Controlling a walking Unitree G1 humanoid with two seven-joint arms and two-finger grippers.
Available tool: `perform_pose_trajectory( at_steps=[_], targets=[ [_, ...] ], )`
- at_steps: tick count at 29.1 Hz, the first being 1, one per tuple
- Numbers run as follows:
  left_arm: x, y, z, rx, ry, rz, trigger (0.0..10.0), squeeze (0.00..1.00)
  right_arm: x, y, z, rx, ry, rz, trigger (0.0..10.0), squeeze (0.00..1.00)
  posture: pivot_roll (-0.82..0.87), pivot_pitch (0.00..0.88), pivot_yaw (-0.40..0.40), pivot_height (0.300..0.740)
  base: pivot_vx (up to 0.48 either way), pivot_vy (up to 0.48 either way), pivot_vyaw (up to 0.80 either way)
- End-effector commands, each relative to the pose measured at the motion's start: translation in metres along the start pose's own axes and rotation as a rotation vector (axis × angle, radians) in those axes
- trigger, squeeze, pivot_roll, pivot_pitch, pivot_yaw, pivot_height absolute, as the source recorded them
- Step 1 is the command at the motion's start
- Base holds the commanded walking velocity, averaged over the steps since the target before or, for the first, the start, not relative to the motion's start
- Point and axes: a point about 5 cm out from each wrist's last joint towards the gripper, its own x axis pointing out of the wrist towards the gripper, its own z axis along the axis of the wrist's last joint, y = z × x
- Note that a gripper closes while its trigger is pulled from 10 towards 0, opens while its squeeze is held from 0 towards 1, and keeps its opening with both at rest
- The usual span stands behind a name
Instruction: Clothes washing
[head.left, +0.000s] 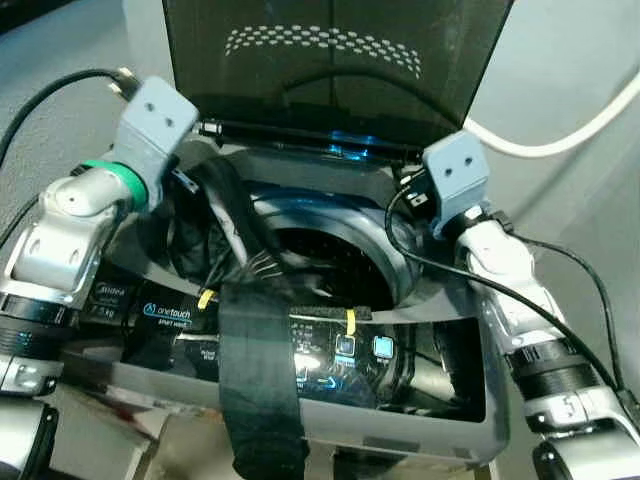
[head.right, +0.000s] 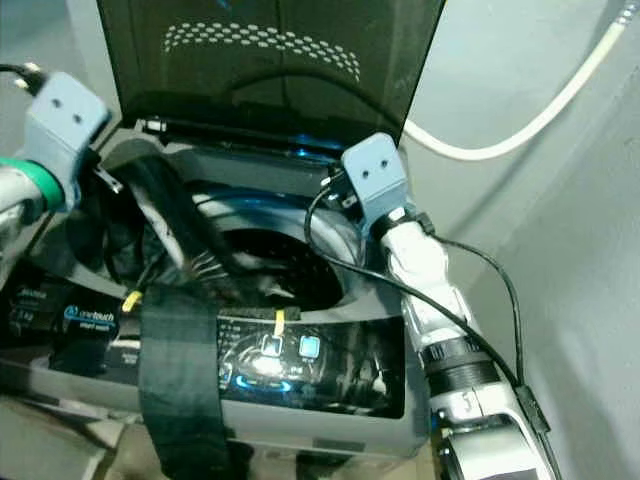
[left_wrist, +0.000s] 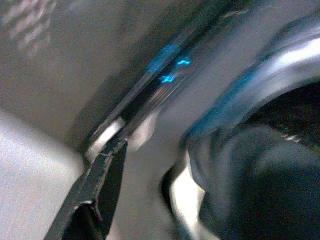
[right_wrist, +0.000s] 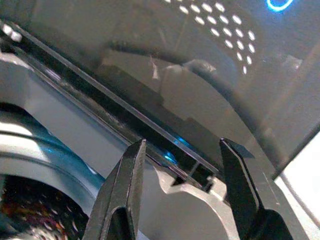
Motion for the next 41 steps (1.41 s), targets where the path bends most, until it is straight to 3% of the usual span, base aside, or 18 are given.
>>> perform_pose_trajectory(
  at_steps=[1,3,5,8,12,13,17,19,21,23,26,28,29,31,37,38,40,41],
  targets=[
    [0.003,-0.007,0.006,0.083,-0.024,-0.124,10.0,0.00,-0.003,0.002,-0.001,0.003,-0.005,0.010,10.0,0.00,0.16,0.045,0.043,0.740,0.000,0.000,0.00],
    [0.004,-0.010,0.011,0.125,-0.056,-0.212,10.0,0.00,-0.004,0.004,-0.001,0.014,-0.017,0.013,10.0,0.00,0.16,0.045,0.043,0.740,0.000,0.000,0.00],
    [-0.005,-0.017,0.043,0.121,-0.235,-0.446,10.0,0.00,-0.006,0.010,-0.003,0.023,-0.029,0.012,10.0,0.00,0.15,0.046,0.056,0.740,0.000,0.000,0.00],
    [-0.018,-0.024,0.070,0.060,-0.417,-0.577,10.0,0.00,-0.008,0.013,-0.004,0.029,-0.031,0.007,10.0,0.00,0.14,0.046,0.061,0.740,0.000,0.000,0.00],
    [-0.022,-0.024,0.079,0.023,-0.481,-0.602,10.0,0.00,-0.007,0.014,-0.004,0.028,-0.032,0.003,10.0,0.00,0.14,0.046,0.062,0.740,0.000,0.000,0.00],
    [-0.037,-0.009,0.110,-0.084,-0.681,-0.527,10.0,0.00,-0.007,0.016,-0.004,0.034,-0.035,0.000,10.0,0.00,0.14,0.046,0.060,0.740,0.000,0.000,0.00],
    [-0.050,0.018,0.130,-0.079,-0.808,-0.334,10.0,0.00,-0.005,0.020,-0.004,0.044,-0.044,0.000,10.0,0.00,0.16,0.046,0.055,0.740,0.000,0.000,0.00],
    [-0.050,0.023,0.129,-0.055,-0.805,-0.287,10.0,0.00,-0.004,0.022,-0.004,0.049,-0.048,0.002,10.0,0.00,0.16,0.046,0.055,0.740,0.000,0.000,0.00],
    [-0.044,0.040,0.122,-0.020,-0.749,-0.049,10.0,0.00,-0.004,0.025,-0.003,0.056,-0.052,0.007,10.0,0.00,0.16,0.046,0.055,0.740,0.000,0.000,0.00],
    [-0.042,0.039,0.112,0.037,-0.682,-0.043,10.0,0.00,-0.004,0.026,-0.004,0.059,-0.053,0.009,10.0,0.00,0.16,0.046,0.050,0.740,0.000,0.000,0.00],
    [-0.042,0.036,0.104,0.077,-0.634,-0.053,10.0,0.00,-0.005,0.026,-0.004,0.061,-0.053,0.011,10.0,0.00,0.17,0.045,0.048,0.740,0.000,0.000,0.00],
    [-0.043,0.013,0.074,0.197,-0.446,-0.228,10.0,0.00,-0.005,0.027,-0.005,0.064,-0.052,0.012,10.0,0.00,0.17,0.045,0.049,0.740,0.000,0.000,0.00],
    [-0.043,0.013,0.074,0.197,-0.446,-0.228,10.0,0.00,-0.005,0.027,-0.005,0.064,-0.052,0.012,10.0,0.00,0.17,0.045,0.049,0.740,0.000,0.000,0.00],
    [-0.044,0.002,0.041,0.292,-0.218,-0.296,10.0,0.00,-0.005,0.027,-0.006,0.066,-0.050,0.011,10.0,0.00,0.17,0.045,0.048,0.740,0.000,0.000,0.00],
    [-0.044,0.001,0.025,0.318,-0.118,-0.305,10.0,0.00,-0.005,0.027,-0.006,0.067,-0.050,0.010,10.0,0.00,0.18,0.046,0.048,0.740,0.000,0.000,0.00],
    [-0.045,0.001,0.015,0.334,-0.058,-0.310,10.0,0.27,-0.005,0.028,-0.006,0.067,-0.050,0.010,10.0,0.00,0.18,0.046,0.048,0.740,0.000,0.000,0.00],
    [-0.045,0.001,0.015,0.334,-0.058,-0.310,10.0,0.27,-0.005,0.028,-0.006,0.067,-0.050,0.010,10.0,0.00,0.18,0.046,0.048,0.740,0.000,0.000,0.00],
    [-0.042,-0.001,0.008,0.304,-0.041,-0.319,10.0,1.00,-0.005,0.028,-0.007,0.067,-0.051,0.011,10.0,0.00,0.18,0.046,0.048,0.740,0.000,0.000,0.00]
  ],
)
